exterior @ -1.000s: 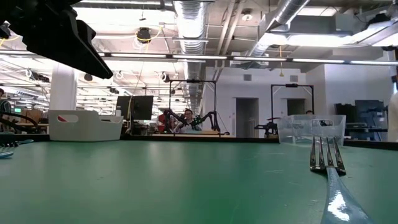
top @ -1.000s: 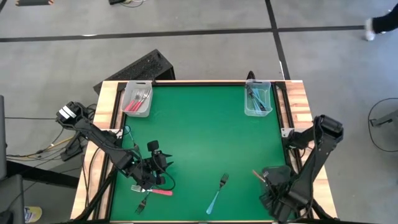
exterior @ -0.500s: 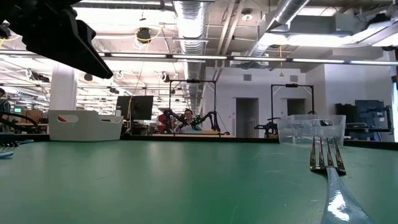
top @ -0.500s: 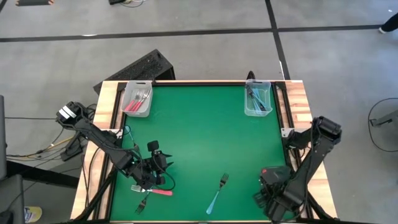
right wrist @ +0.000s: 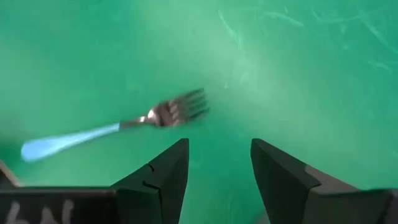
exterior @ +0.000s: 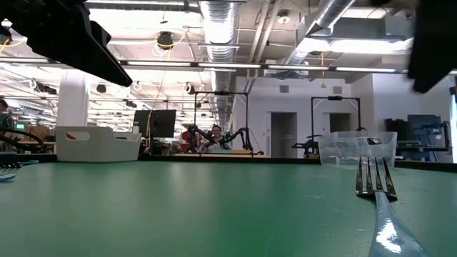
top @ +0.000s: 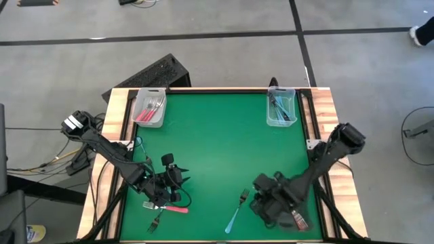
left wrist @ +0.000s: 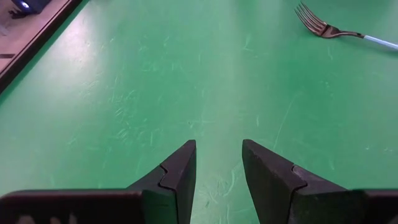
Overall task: Sort silverware by color (type)
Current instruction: Put the blue fork into the transparent bin
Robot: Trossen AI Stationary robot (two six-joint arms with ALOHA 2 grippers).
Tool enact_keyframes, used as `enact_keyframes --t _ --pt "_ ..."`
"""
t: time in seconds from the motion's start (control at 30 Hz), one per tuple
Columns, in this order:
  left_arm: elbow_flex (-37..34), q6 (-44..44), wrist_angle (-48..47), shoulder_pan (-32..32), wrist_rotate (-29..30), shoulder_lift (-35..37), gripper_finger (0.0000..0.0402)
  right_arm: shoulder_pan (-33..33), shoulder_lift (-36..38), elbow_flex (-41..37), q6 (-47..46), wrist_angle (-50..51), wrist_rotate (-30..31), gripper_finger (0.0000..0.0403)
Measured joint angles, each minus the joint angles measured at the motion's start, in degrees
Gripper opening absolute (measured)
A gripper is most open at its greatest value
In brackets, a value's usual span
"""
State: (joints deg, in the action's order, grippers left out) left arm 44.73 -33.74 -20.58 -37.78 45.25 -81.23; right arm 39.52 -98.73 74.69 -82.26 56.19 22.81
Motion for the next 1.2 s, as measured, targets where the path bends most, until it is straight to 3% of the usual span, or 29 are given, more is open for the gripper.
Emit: enact_keyframes --t 0.2,0.33,0.5,0.97,1.2 --pt "0.0 0.0 -0.1 0.0 -0.1 0.0 0.0119 -6.2 0.0 -3.0 10.3 -7.6 -1.1 0.0198" --pt "0.0 0.0 -0.6 0.0 -0.5 0.0 0.0119 -9.0 0.0 -5.7 14.9 -12.7 -5.8 0.0198" --pt "0.0 -0.1 -0.9 0.0 -0.5 0.0 0.0119 -10.9 0.0 -10.3 16.8 -18.8 -10.4 0.0198" --pt "0.0 -0.1 -1.2 0.0 -0.2 0.0 0.0119 -11.2 0.0 -19.0 18.3 -33.3 -16.3 0.0195" --pt "0.0 -0.1 -1.2 0.0 0.3 0.0 0.0119 -11.0 0.0 -20.8 19.5 -38.7 -16.2 0.0134"
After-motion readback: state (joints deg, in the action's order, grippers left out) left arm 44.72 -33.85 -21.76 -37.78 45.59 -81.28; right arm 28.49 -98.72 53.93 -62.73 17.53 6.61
